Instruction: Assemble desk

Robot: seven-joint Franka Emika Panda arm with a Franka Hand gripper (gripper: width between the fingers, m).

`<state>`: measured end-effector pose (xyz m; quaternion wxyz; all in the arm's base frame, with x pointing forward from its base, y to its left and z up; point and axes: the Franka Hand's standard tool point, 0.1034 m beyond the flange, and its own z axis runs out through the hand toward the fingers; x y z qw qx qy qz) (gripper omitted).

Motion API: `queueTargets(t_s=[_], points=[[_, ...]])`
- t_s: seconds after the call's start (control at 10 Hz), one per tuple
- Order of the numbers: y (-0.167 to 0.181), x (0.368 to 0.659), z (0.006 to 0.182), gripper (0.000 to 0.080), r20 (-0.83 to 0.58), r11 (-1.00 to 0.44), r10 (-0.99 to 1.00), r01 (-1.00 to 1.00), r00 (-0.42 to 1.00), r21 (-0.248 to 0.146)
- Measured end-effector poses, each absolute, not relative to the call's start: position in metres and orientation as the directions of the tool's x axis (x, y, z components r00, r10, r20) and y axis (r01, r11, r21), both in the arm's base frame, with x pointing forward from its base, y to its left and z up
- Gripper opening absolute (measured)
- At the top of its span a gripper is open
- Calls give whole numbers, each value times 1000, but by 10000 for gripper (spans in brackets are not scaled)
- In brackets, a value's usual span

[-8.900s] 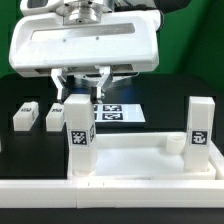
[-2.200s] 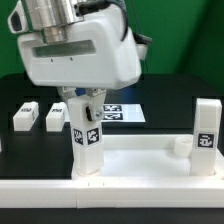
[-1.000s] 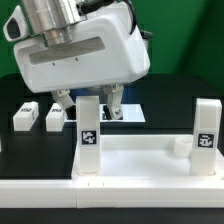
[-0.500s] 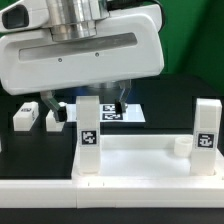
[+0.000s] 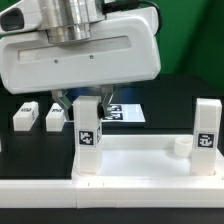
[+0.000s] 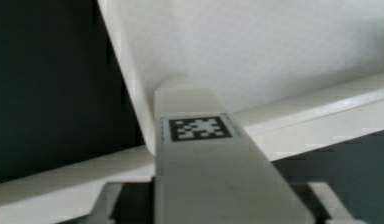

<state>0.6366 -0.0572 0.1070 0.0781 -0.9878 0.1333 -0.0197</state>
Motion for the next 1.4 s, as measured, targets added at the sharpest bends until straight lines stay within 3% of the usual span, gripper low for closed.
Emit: queueTargets(t_s=[0.2, 0.5, 0.8, 1.1, 1.2, 1.3, 1.4], points=[[-59, 638, 107, 304, -14, -860, -487, -482, 873, -169], [-60, 638, 107, 304, -94, -483, -859, -857, 504, -182], [-58, 637, 107, 304, -192, -168, -962, -974, 196, -155], [-56, 637, 106, 372, -190, -191, -957, -969, 219, -157], [-57, 636, 106, 556, -179, -246, -945, -956, 273, -159], [-57, 633, 106, 620, -133, -499, -844, -852, 519, -158], [-55, 633, 106, 620, -124, -625, -755, -764, 644, -163]])
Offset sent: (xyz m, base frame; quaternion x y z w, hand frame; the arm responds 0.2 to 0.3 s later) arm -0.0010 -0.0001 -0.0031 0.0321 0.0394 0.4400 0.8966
